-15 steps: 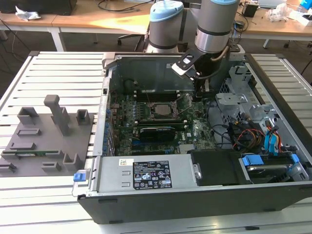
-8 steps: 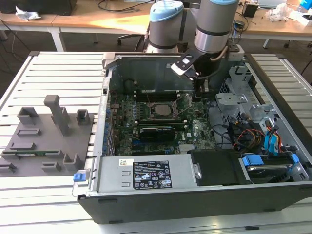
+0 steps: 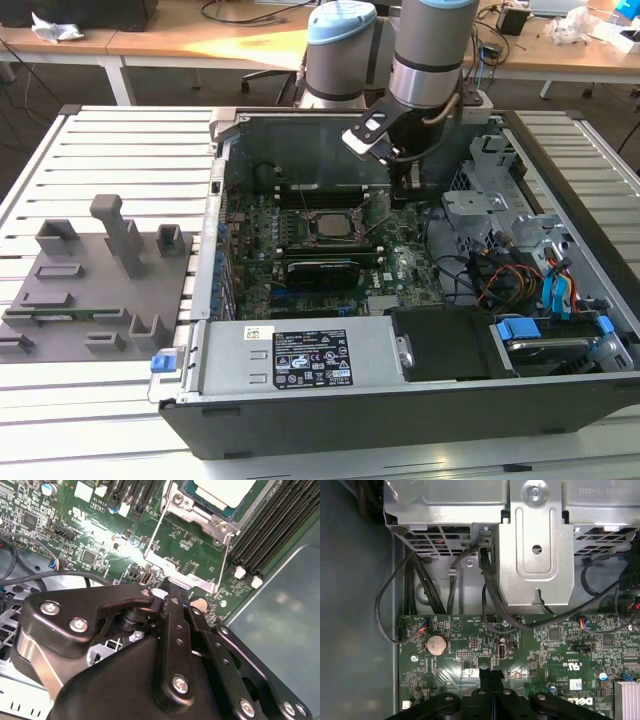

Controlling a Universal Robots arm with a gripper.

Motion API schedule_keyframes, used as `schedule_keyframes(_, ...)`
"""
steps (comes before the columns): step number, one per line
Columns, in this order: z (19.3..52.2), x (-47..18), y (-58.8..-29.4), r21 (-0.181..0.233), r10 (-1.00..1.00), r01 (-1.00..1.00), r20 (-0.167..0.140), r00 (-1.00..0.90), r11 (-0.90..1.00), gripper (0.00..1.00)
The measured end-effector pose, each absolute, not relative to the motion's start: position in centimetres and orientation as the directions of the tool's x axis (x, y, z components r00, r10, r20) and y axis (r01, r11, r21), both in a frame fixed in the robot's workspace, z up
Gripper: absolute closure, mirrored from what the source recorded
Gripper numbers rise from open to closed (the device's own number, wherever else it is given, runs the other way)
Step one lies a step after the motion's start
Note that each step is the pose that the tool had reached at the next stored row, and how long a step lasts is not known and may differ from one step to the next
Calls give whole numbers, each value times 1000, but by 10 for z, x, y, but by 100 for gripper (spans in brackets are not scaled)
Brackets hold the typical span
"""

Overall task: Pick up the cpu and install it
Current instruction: 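Close the cpu cover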

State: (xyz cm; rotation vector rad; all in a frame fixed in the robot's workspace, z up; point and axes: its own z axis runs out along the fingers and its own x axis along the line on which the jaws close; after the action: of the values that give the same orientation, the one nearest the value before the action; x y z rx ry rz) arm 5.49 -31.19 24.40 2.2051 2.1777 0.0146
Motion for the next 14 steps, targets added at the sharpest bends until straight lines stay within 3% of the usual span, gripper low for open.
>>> schedule_keyframes(14,244,24,-312,73,1000,997,-22,14,-12,89)
